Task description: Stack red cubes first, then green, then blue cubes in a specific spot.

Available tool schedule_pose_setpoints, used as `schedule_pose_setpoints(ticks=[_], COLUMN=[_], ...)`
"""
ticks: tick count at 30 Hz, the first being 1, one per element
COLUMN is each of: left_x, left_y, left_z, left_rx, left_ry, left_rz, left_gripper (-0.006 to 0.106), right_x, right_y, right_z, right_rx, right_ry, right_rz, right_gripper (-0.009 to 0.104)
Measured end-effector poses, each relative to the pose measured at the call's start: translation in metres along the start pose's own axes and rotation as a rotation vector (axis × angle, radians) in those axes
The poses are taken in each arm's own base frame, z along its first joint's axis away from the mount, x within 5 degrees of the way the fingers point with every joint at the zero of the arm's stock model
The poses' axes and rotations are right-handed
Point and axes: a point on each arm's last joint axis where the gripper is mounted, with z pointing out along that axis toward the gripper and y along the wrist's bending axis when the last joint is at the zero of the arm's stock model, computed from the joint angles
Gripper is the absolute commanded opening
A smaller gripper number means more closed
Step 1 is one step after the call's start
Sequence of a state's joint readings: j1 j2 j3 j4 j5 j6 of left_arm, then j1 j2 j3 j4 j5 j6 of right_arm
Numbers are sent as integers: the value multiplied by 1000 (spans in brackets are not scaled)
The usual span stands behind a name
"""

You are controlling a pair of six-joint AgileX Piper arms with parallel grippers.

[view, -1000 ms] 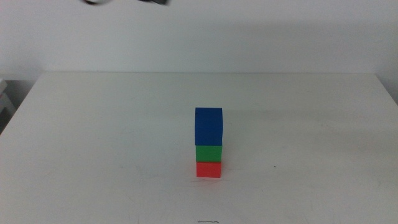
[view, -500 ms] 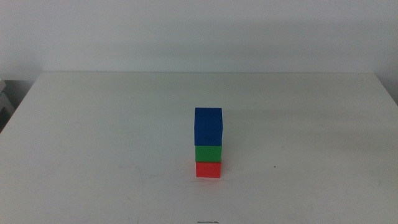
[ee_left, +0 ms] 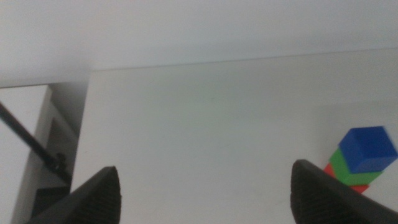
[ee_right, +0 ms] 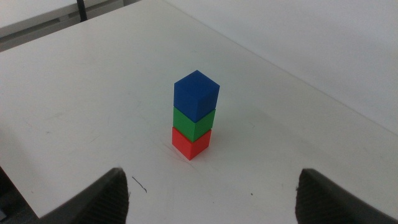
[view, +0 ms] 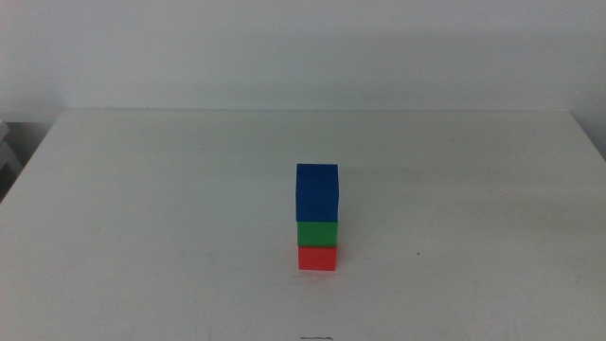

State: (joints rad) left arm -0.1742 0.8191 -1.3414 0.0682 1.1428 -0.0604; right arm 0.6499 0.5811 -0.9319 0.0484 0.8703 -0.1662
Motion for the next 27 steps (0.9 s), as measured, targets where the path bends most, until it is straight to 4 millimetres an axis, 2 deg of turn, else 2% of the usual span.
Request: schedule_pose_setpoints(ticks=[5, 9, 15, 21, 27], left_x=[15, 32, 63, 97, 143], left_y=[4, 5, 5, 3, 0], left_z=[-2, -4, 3, 15, 32], left_rx=[-40, -45, -34, -13, 33], left_ry=[11, 24, 13, -195, -436], left_rz=[19, 22, 25, 36, 23], left_gripper=[94, 94, 94, 94, 94], right_x=[0, 0, 6, 34, 68], right_y=[0, 0, 1, -2, -15], right_z=[0, 0, 6, 19, 15], right_rx=[0, 0, -3, 52, 299], right_ry=[0, 0, 23, 34, -66], right_rz=[0, 0, 1, 33, 114], right_gripper=[94, 94, 94, 94, 94])
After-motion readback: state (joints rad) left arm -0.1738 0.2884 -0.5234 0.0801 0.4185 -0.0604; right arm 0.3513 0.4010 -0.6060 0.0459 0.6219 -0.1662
